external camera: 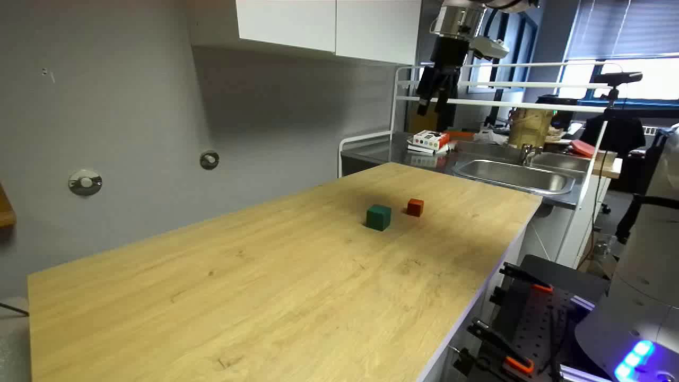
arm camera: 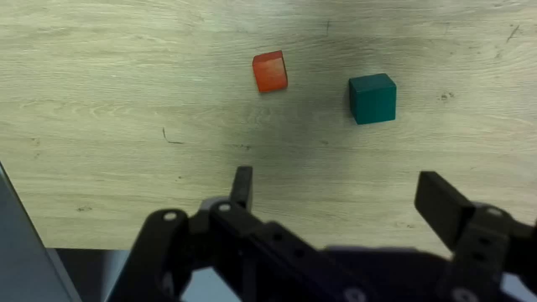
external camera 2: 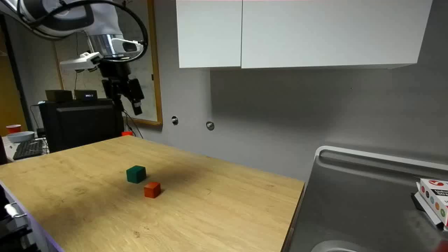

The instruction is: Put the orange cube on the green cube

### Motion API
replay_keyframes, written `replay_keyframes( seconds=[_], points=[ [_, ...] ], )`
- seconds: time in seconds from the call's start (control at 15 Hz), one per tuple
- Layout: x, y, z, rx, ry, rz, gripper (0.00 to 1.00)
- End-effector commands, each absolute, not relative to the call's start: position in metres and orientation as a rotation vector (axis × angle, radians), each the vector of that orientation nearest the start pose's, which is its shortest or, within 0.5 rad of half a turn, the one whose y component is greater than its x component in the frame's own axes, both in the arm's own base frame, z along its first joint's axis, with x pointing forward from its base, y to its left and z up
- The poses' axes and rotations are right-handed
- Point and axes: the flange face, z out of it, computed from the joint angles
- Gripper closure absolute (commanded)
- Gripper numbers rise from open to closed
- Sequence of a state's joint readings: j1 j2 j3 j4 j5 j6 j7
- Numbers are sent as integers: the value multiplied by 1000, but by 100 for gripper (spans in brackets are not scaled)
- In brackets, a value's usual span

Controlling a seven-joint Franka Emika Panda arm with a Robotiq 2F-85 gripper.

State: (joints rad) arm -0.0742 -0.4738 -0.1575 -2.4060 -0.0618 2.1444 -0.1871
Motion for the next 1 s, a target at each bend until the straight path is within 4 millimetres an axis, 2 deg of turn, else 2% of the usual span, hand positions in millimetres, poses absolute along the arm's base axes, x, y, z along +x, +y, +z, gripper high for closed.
replay_keyframes(
  seconds=[0.0,0.6,0.8,0.93],
  points=[
    [414,-106,506,-3150,11,-329,0],
    [414,-106,508,-3150,12,-336,0],
    [426,-118,496,-3149,82,-329,0],
    [435,-130,479,-3144,133,-303,0]
  ],
)
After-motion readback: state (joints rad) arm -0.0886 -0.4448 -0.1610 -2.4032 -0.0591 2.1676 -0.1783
